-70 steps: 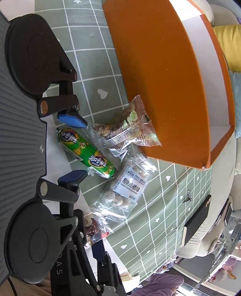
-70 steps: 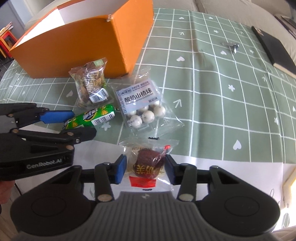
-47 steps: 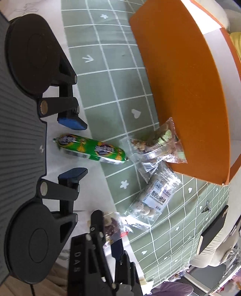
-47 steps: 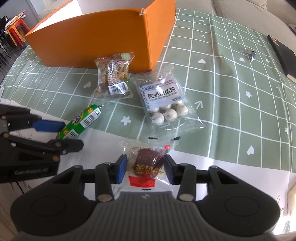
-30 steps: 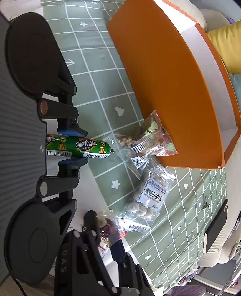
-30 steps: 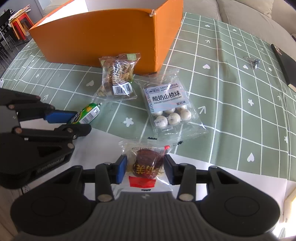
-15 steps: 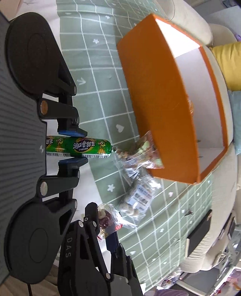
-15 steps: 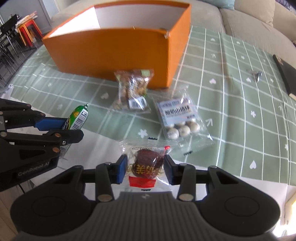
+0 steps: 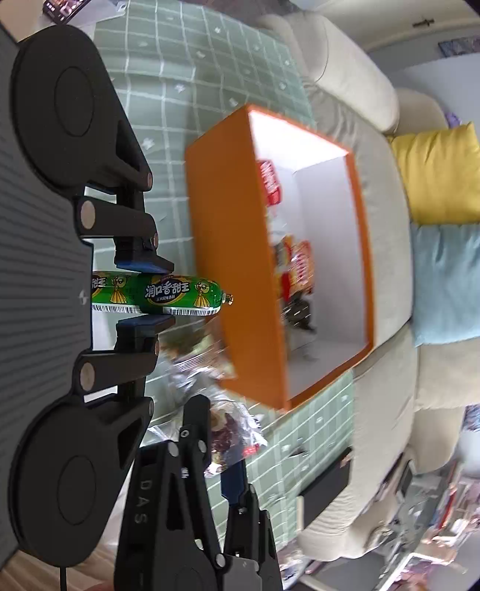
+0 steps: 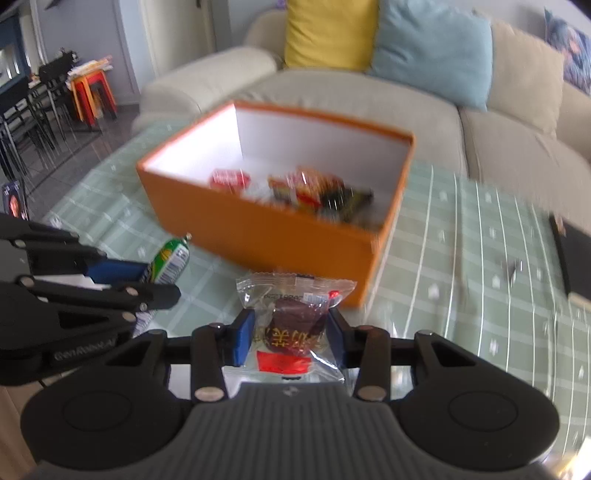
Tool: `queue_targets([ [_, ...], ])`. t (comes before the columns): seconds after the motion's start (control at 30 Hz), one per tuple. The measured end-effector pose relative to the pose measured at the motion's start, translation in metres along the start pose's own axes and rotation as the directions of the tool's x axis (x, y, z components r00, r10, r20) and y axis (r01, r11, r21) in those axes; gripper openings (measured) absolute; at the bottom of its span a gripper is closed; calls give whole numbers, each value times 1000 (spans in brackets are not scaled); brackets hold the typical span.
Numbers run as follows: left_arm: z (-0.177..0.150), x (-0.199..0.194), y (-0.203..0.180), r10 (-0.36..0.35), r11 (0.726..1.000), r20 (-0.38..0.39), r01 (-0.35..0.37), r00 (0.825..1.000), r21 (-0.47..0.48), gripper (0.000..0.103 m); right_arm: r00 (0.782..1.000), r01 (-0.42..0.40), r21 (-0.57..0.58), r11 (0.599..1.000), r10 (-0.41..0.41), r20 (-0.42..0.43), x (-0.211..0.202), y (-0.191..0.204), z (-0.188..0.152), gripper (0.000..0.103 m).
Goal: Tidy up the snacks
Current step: 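Carry the sausage stick with left tool while right tool carries the date pack into the box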
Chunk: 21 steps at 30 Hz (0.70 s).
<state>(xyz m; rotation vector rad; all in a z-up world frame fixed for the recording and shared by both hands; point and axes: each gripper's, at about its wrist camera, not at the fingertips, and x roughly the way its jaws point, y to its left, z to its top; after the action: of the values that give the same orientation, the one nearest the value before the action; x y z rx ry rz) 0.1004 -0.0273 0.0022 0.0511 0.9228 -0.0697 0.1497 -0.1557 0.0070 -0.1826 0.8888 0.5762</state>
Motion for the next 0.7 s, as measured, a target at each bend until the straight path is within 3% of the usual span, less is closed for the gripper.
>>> queue_targets([
  [0.27, 32, -2, 22, 63, 998, 48, -62, 997, -14, 25, 997, 9, -52, 999, -5, 78, 3, 6, 50, 40],
  [0.7, 73, 33, 50, 147, 989, 40, -147, 988, -21, 25, 996, 38, -90, 995, -30, 79, 43, 9, 98, 40],
])
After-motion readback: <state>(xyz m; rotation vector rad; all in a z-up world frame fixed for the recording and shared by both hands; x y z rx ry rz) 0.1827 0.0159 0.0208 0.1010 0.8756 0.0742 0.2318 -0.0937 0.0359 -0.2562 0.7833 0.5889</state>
